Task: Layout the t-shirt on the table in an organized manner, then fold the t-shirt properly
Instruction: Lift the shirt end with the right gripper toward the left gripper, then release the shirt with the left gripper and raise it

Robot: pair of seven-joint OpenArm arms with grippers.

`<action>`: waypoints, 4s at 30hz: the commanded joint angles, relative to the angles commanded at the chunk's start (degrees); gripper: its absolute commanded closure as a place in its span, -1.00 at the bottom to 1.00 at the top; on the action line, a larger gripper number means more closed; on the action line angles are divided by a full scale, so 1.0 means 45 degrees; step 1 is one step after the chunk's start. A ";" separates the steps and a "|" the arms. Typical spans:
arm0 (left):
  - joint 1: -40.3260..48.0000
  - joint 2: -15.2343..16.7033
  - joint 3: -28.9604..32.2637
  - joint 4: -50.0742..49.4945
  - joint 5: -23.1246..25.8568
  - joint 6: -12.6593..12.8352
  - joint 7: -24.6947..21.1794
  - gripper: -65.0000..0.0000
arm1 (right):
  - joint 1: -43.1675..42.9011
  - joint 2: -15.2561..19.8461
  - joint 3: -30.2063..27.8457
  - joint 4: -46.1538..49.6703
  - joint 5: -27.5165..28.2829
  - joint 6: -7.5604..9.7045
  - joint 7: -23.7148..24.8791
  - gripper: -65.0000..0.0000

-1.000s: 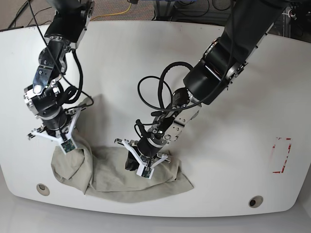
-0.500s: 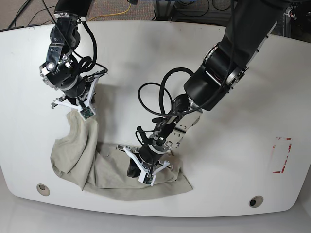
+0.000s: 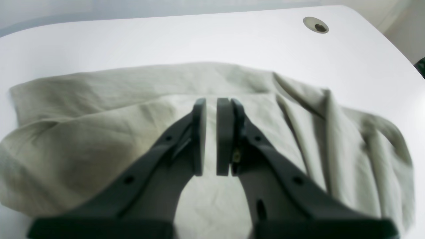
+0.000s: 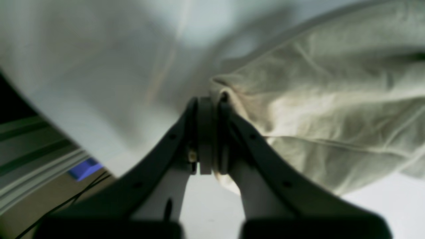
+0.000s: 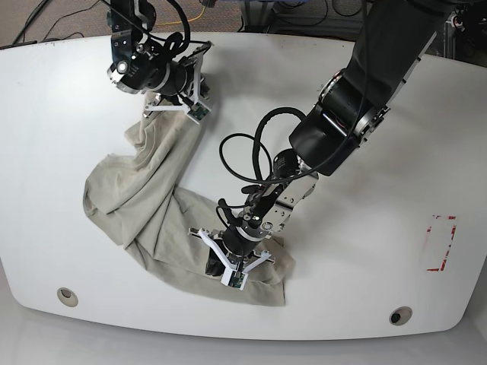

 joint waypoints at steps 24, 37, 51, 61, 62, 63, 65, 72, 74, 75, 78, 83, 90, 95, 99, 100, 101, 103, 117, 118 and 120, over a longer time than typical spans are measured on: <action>0.1270 0.0000 -0.0215 -0.0039 -0.0059 0.1641 0.0723 -0.10 | 0.1133 0.0664 0.0821 -0.0059 -0.0059 0.0000 0.0020 0.99; 0.3751 -0.0525 -0.2051 0.5216 -0.0020 0.3634 0.2735 -0.10 | 0.1680 0.0742 0.0821 -0.0313 -0.0059 0.0000 0.0020 0.99; 0.5197 -0.1287 -0.4005 0.5333 -0.0059 0.3653 0.2989 -0.10 | 0.1700 0.0762 0.0821 -0.0391 -0.0059 0.0000 0.0078 0.99; 0.4415 -0.0310 -0.4142 0.2930 -0.0059 0.2618 0.2852 -0.10 | 0.1680 0.0762 0.1016 -0.0391 -0.0059 0.0000 0.0078 0.99; 0.4337 -0.0232 -0.4142 0.2559 -0.0059 0.2383 0.2618 -0.10 | 0.1680 0.0762 0.1133 -0.0391 -0.0059 0.0000 0.0078 0.99; 0.4298 -0.0232 -0.4142 0.2383 -0.0059 0.2305 0.2481 -0.10 | 0.1680 0.0762 0.1172 -0.0391 -0.0059 0.0000 0.0078 0.99; 0.4220 -0.0095 -0.4103 0.1680 -0.0059 0.2129 0.1817 -0.10 | 0.1680 0.0762 0.1270 -0.0391 -0.0059 0.0000 0.0078 0.99; 0.3184 0.0000 -0.4103 -0.0430 -0.0059 0.2090 0.1426 -0.10 | 0.1680 0.0762 0.1856 -0.0391 0.0039 0.0000 0.0078 0.98; 0.3067 0.0000 -0.4103 -0.0469 -0.0059 0.2090 0.1250 -0.10 | 0.1680 0.0762 0.1954 -0.0391 0.0039 0.0000 0.0078 0.98; 0.3028 0.0000 -0.4063 -0.0547 -0.0059 0.2090 0.1055 -0.10 | 0.1680 0.0762 0.2032 -0.0391 0.0059 0.0000 0.0078 0.98; 0.2794 0.0000 -0.4044 -0.0957 -0.0059 0.2012 0.0547 -0.10 | 0.1680 0.0762 0.2208 -0.0391 0.0059 0.0000 0.0078 0.98; 0.2208 0.0000 -0.4103 -0.2071 -0.0059 0.1524 0.0371 0.01 | 0.1700 0.0762 0.2344 -0.0391 0.0059 0.0000 0.0078 0.98; 0.2032 0.0000 -0.4122 -0.2286 -0.0059 0.1407 0.0020 0.61 | 0.1700 0.0703 0.2344 -0.0371 0.0078 0.0000 0.0078 0.98; 0.2032 0.0000 -0.4044 -0.2266 -0.0059 0.1387 0.0020 0.64 | 0.1700 0.0684 0.2344 -0.0371 0.0078 0.0000 0.0078 0.98; 0.2032 0.0000 -0.4044 -0.2129 -0.0059 0.1153 -0.0020 0.93 | 0.1700 0.0664 0.2344 -0.0371 0.0078 0.0000 0.0078 0.98; 0.2032 0.0000 -0.4044 -0.1993 -0.0059 0.1016 0.0000 0.97 | 0.1700 0.0664 0.2344 -0.0371 0.0078 0.0000 0.0078 0.98; 0.2110 0.0000 -0.4063 -0.1758 -0.0059 0.0879 0.0000 0.97 | 0.1719 0.0664 0.2344 -0.0371 0.0059 0.0000 0.0078 0.98; 0.2325 0.0000 -0.4142 -0.0762 -0.0059 0.0918 0.0000 0.96 | 0.1719 0.0684 0.2344 -0.0352 0.0039 0.0000 0.0078 0.98; 0.4435 -0.1189 -0.4122 0.4982 -0.0020 0.1543 0.0801 0.95 | 0.2657 0.0664 0.3223 -0.0352 -0.0039 0.0000 0.0098 0.99; 0.4513 -0.1306 -0.4122 0.5177 -0.0020 0.1543 0.0840 0.95 | 0.2735 0.0684 0.3243 -0.0352 -0.0039 0.0000 0.0098 0.99; 0.4864 -0.1717 -0.4142 0.6154 -0.0020 0.1543 0.1094 0.95 | 0.3067 0.0684 0.3419 -0.0352 -0.0039 0.0000 0.0078 0.99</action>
